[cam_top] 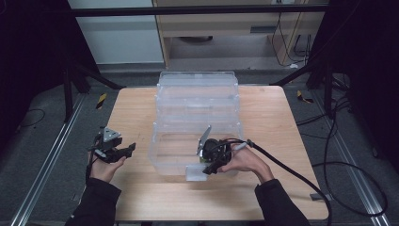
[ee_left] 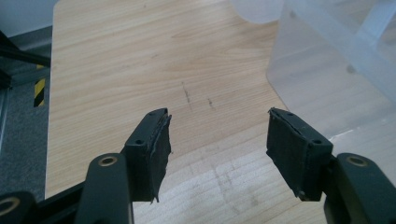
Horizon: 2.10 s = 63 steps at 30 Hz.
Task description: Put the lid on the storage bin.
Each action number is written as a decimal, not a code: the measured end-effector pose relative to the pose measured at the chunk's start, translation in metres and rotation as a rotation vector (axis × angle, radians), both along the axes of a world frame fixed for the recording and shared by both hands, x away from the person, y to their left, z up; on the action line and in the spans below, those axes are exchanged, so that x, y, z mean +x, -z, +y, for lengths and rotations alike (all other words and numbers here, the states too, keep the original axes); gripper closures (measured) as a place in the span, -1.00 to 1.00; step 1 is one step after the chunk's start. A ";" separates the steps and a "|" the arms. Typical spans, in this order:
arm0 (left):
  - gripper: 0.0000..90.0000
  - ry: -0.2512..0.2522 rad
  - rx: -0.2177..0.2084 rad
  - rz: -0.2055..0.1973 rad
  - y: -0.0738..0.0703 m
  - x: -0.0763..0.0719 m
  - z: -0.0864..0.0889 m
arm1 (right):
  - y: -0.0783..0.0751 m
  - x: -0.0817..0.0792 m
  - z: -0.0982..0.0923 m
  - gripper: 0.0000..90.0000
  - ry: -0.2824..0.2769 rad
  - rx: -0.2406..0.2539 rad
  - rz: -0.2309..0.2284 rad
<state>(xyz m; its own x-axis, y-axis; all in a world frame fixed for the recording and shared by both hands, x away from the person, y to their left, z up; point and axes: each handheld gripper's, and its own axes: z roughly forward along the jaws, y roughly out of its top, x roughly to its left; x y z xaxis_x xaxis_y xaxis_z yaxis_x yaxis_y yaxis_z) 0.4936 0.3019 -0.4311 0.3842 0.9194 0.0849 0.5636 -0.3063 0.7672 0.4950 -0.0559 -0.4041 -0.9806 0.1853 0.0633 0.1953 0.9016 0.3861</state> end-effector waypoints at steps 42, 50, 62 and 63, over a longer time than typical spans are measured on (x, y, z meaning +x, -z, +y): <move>-0.13 0.236 0.081 -0.133 -0.099 0.038 -0.044 | 0.007 0.000 0.006 0.37 -0.049 0.005 0.037; -0.13 0.256 0.116 -0.145 -0.115 0.042 -0.052 | 0.007 0.001 0.006 0.39 -0.051 0.005 0.038; -0.13 0.371 0.165 -0.129 -0.137 0.060 -0.068 | 0.008 -0.003 0.004 0.39 -0.064 0.022 0.044; -0.13 0.388 0.173 -0.125 -0.138 0.062 -0.070 | 0.008 -0.003 0.003 0.39 -0.062 0.027 0.044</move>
<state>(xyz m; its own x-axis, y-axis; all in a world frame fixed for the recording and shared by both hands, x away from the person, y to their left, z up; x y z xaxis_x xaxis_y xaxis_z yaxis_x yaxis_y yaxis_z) 0.5554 0.2318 -0.2930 0.6753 0.6770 0.2925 0.2877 -0.6071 0.7407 0.4920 -0.0526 -0.4120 -0.9863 0.1221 0.1109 0.1569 0.9020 0.4022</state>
